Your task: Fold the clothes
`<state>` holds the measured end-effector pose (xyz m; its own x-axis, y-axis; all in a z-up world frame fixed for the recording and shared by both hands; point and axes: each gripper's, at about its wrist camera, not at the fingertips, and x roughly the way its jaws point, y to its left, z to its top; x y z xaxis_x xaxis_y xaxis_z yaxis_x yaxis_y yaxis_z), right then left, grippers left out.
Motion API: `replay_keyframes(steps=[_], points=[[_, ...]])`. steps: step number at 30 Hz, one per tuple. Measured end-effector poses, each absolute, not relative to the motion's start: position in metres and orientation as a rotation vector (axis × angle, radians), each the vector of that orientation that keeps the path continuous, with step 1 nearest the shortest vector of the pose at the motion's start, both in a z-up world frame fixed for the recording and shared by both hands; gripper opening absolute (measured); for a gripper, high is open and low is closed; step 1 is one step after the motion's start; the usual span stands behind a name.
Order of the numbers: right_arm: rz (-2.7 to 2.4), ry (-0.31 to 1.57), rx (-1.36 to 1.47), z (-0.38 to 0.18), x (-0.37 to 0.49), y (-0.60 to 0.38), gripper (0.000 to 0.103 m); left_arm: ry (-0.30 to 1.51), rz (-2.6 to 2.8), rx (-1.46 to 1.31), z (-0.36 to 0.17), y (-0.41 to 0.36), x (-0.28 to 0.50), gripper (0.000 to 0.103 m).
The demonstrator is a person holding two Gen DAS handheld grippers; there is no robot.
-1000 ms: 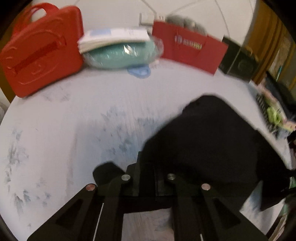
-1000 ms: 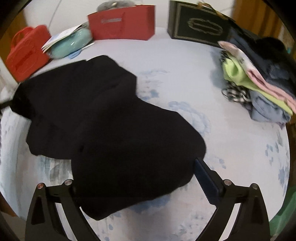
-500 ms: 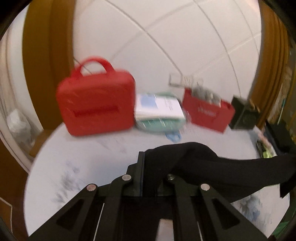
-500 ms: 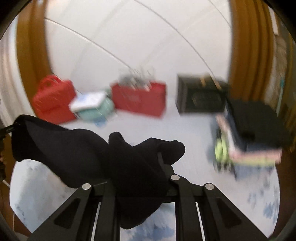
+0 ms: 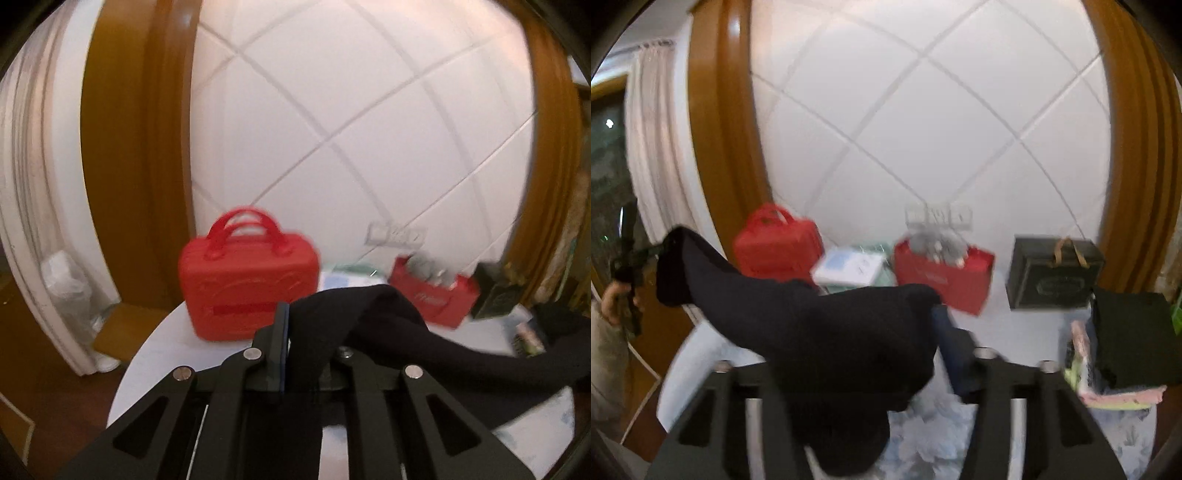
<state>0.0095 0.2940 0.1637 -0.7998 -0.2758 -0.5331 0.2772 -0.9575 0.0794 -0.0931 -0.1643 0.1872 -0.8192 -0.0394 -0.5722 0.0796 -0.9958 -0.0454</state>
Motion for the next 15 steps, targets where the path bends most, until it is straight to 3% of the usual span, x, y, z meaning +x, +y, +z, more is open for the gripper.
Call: replay_keyframes(steps=[2,4,8,15], points=[[-2.731,0.011,0.952,0.138,-0.012,0.295,0.065,0.068,-2.854,1.053,0.154,-0.164,-0.132,0.041],[-2.734,-0.002,1.135,0.103,-0.036,0.296,0.069,0.022,-2.762,1.191,0.113,-0.160,-0.161,0.052],[-2.722,-0.049,1.388,0.048,-0.046,0.311,0.079,-0.010,-2.698,1.433,0.042,-0.144,-0.168,0.053],[-2.628,-0.055,1.687,-0.020,-0.038,0.348,0.092,0.021,-2.784,1.688,-0.037,-0.094,-0.097,0.058]])
